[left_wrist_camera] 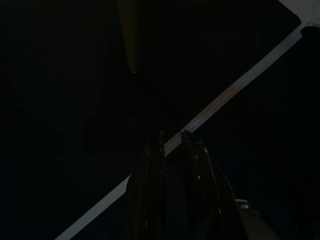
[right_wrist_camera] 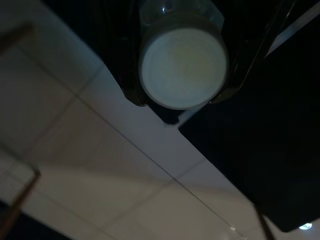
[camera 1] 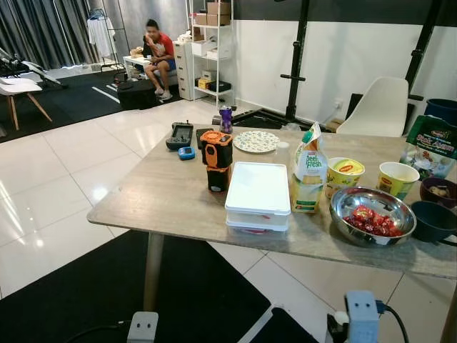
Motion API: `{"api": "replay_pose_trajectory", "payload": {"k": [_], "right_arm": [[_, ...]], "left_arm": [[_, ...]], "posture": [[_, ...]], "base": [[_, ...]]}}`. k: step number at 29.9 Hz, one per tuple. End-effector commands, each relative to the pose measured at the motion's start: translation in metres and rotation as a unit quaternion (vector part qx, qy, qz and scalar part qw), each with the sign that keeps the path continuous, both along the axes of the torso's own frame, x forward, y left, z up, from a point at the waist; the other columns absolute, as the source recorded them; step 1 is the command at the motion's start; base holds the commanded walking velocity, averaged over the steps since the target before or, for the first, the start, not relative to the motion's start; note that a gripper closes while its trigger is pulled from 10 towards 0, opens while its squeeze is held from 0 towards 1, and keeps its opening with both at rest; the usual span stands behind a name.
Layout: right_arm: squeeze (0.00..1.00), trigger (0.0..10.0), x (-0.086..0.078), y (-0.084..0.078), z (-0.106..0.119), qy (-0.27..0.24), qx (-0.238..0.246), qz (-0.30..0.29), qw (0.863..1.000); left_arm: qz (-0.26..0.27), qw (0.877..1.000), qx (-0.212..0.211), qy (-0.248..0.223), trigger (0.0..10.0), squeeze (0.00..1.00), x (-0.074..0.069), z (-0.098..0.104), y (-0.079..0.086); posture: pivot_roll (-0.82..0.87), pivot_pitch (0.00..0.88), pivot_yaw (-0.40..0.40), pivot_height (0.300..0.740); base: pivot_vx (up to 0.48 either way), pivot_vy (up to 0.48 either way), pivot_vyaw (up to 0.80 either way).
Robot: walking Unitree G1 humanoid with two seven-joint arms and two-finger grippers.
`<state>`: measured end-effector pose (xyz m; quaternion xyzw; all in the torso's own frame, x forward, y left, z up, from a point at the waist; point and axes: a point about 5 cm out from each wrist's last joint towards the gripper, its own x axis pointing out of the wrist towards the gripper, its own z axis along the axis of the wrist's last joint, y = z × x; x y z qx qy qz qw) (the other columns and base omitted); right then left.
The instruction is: Restocking fridge
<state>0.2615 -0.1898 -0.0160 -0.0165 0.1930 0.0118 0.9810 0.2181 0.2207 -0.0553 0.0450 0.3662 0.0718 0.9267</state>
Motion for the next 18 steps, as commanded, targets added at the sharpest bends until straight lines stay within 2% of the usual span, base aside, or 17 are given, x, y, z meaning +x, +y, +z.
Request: {"api": "replay_pose_trajectory", "payload": {"k": [1, 10, 18], "right_arm": [[0.00, 10.0, 0.002, 0.005, 0.003, -0.016, -0.009, 0.019, 1.000], [0.00, 10.0, -0.003, 0.004, -0.004, 0.007, -0.003, 0.013, 1.000], [0.00, 10.0, -0.011, -0.005, -0.012, 0.036, 0.040, -0.025, 0.998]], "left_arm": [[-0.003, 1.000, -0.006, 0.009, 10.0, 0.00, -0.004, -0.003, -0.002], [0.010, 1.000, -0.002, -0.003, 10.0, 0.00, -0.001, -0.001, -0.002], [-0.001, 1.000, 0.010, -0.002, 10.0, 0.00, -0.001, 0.000, 0.001]], "posture": [[-0.02, 0.050, -0.004, 0.740], [-0.01, 0.047, -0.017, 0.740], [0.03, 0.042, -0.034, 0.740]], "base": [[0.000, 0.000, 0.00], [0.000, 0.000, 0.00], [0.000, 0.000, 0.00]]}}
